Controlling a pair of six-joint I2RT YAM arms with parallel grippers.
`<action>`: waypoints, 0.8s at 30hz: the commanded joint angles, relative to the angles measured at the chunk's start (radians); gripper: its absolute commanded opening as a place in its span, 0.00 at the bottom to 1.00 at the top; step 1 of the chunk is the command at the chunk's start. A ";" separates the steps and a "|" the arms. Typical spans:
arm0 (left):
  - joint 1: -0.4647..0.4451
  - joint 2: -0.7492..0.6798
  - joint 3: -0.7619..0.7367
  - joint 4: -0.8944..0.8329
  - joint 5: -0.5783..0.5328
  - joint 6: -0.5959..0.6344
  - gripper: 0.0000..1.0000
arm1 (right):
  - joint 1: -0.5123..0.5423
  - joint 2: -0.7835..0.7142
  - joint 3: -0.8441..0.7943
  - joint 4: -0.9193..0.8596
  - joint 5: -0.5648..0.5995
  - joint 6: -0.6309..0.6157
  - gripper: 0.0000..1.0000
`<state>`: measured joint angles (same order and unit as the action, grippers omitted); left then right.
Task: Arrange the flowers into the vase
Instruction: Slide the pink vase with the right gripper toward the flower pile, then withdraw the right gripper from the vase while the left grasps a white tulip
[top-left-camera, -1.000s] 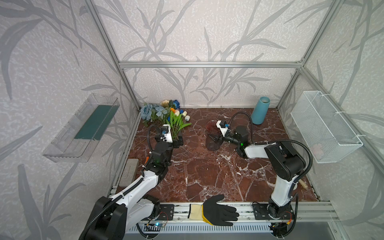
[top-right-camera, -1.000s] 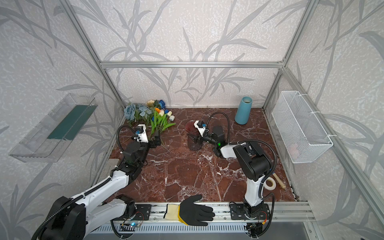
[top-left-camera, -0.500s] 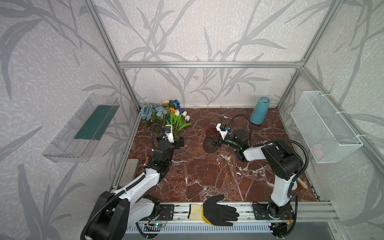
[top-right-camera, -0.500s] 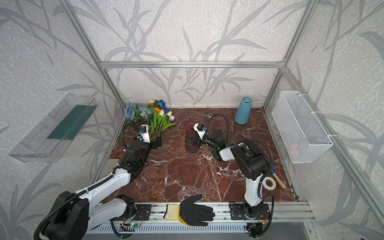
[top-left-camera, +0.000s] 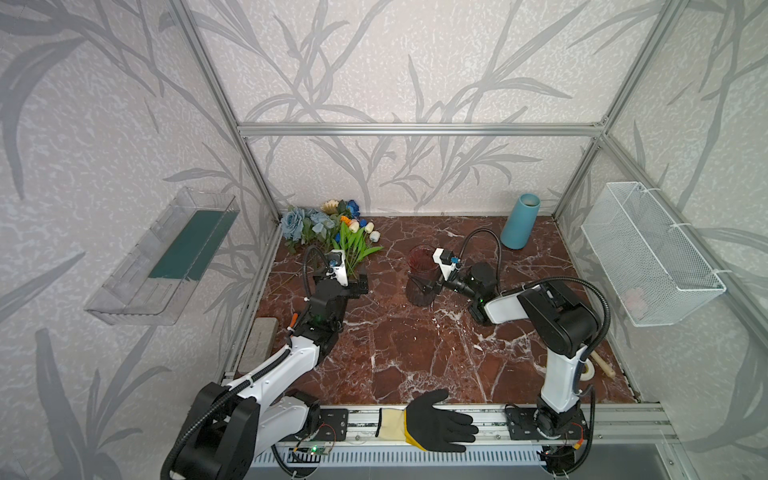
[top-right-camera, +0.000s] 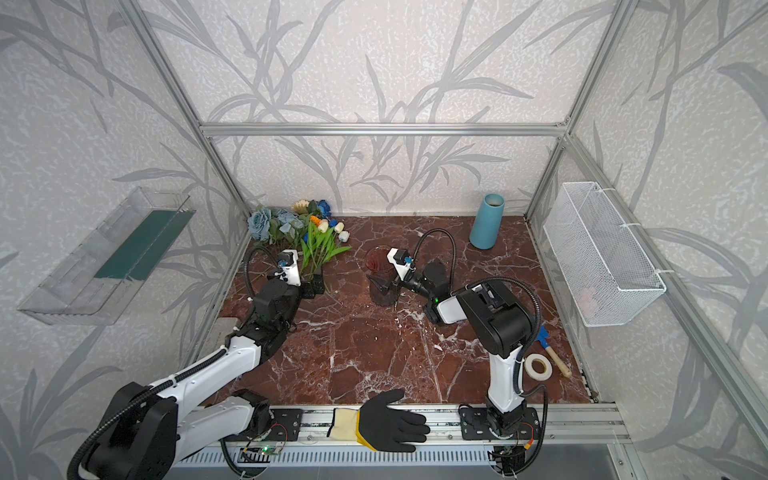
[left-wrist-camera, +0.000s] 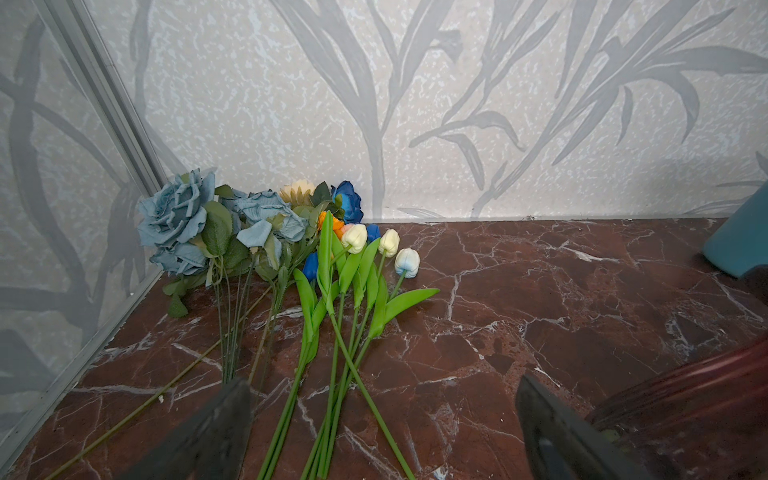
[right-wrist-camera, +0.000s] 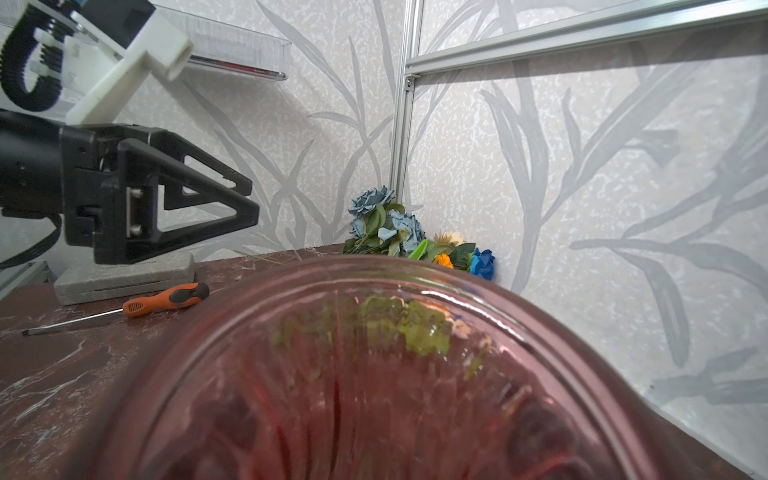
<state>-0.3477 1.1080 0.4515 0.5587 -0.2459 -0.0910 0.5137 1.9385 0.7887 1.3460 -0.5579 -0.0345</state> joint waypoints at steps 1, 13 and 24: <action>0.013 0.009 0.051 -0.025 -0.013 -0.021 0.99 | 0.005 -0.049 -0.031 0.061 0.032 -0.026 0.99; 0.194 0.197 0.236 -0.229 0.128 -0.119 0.91 | -0.003 -0.240 -0.213 0.061 0.119 0.028 0.99; 0.278 0.641 0.680 -0.609 0.253 -0.120 0.68 | -0.002 -0.668 -0.413 -0.185 0.285 0.166 0.99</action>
<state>-0.0841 1.6852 1.0557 0.0998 -0.0532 -0.1978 0.5114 1.3708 0.4042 1.2671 -0.3420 0.0608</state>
